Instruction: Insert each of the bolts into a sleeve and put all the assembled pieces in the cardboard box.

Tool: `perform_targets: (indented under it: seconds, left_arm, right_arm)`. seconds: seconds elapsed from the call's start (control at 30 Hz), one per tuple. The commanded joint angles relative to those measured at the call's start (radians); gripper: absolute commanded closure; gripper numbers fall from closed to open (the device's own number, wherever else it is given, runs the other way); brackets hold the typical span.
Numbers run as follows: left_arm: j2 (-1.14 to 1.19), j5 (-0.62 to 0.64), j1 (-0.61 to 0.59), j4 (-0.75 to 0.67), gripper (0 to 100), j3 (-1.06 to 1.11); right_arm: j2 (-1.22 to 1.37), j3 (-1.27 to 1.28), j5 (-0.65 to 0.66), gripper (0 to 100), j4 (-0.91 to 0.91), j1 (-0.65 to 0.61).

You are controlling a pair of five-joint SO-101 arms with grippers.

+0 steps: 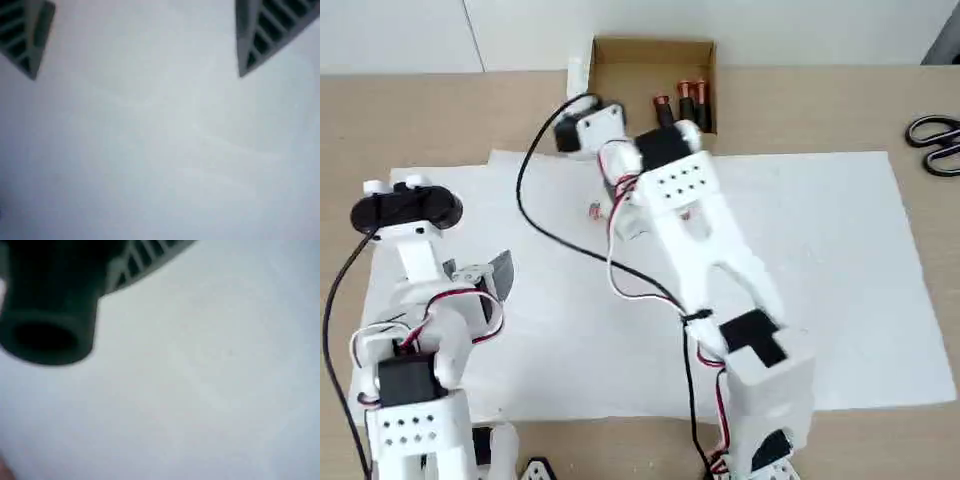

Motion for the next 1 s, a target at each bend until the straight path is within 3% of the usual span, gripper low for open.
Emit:
perform_targets:
  seconds: [0.0,0.17,0.43,0.6,0.8,0.97]
  left_arm:
    - [0.146,0.009,0.018,-0.037,75,-0.127]
    - [0.453,0.077,0.158,-0.035,76,-0.326]
    - [0.887,0.414,0.318,-0.110,76,-0.641]
    - [1.049,0.448,0.376,-0.183,76,-0.654]
    - [1.163,0.829,0.407,-0.313,76,-0.659]
    - [1.247,0.927,0.414,-0.393,76,-0.659]
  right_arm:
    - [-0.127,-0.049,0.003,99.5,0.015,0.045]
    - [-0.200,0.025,0.002,99.5,0.015,0.077]
    - [-0.278,0.130,0.000,99.5,0.012,0.143]
    - [-0.286,0.147,0.000,99.5,0.012,0.147]
    - [-0.282,0.147,0.000,99.5,0.010,0.145]
    - [-0.282,0.147,0.000,99.5,0.005,0.143]
